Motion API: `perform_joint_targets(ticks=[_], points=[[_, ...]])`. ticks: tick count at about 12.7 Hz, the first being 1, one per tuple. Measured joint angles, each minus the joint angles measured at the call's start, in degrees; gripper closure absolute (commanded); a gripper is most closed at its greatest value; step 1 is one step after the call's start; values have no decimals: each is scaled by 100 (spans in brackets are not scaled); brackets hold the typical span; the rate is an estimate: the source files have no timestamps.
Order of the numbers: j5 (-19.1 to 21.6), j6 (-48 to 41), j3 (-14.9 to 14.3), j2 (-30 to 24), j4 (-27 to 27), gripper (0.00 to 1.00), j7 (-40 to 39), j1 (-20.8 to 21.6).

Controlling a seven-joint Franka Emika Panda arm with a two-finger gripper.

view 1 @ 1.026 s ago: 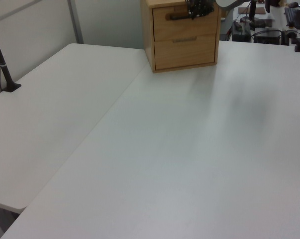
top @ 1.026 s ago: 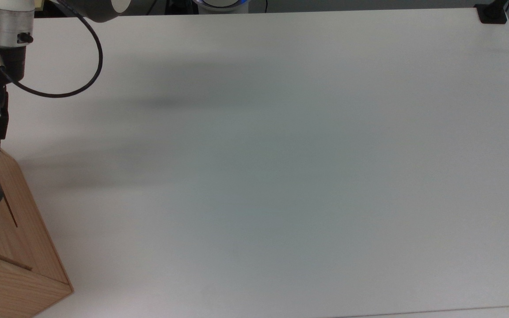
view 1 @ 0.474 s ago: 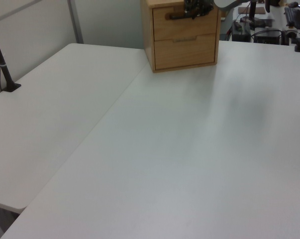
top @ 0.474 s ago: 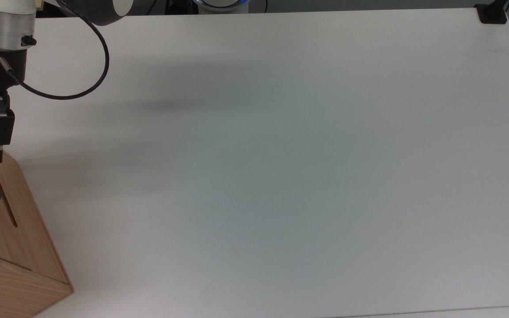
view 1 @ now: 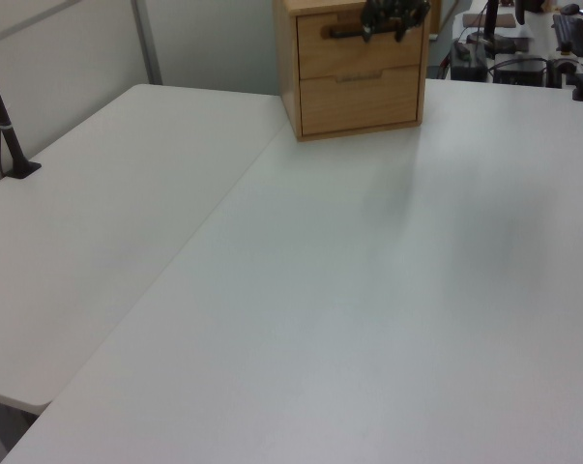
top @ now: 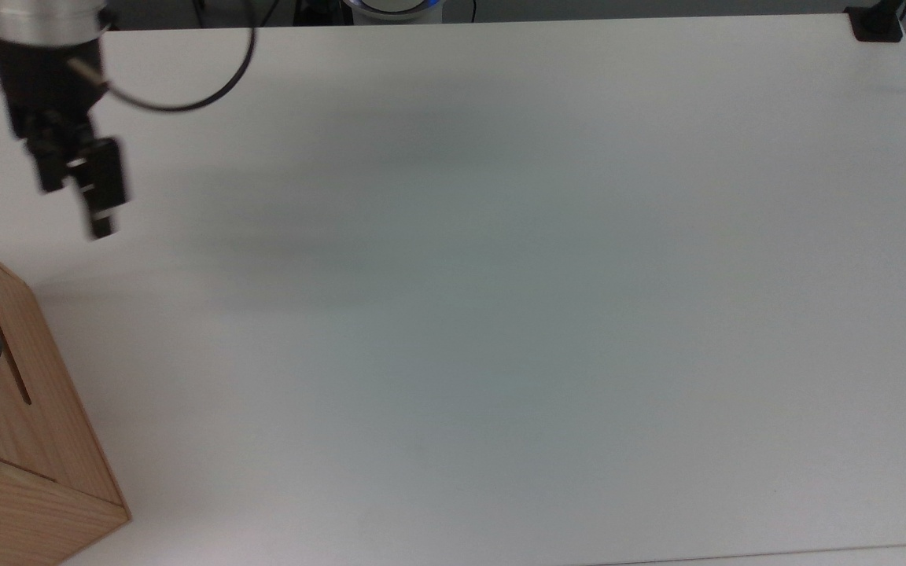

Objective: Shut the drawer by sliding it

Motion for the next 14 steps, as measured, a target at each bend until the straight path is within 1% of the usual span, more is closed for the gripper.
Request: perform_joint_targets(ticks=[3,4,5,6,8,9,11,14], points=[[0,-1497,411,-438,-120,0,-922,91],[0,-1916,574,-537,-152,0,-1231,106],[0,-2405,801,-652,-178,0,-1550,125],[0,-2693,945,-764,-241,0,-1763,144],[-48,-2816,1030,-1021,-574,0,-2096,263],[-165,-2816,1035,-1121,-719,0,-2169,342],[-241,-2816,1036,-1193,-802,0,-2259,382],[-243,-2816,997,-1223,-810,0,-2326,366]])
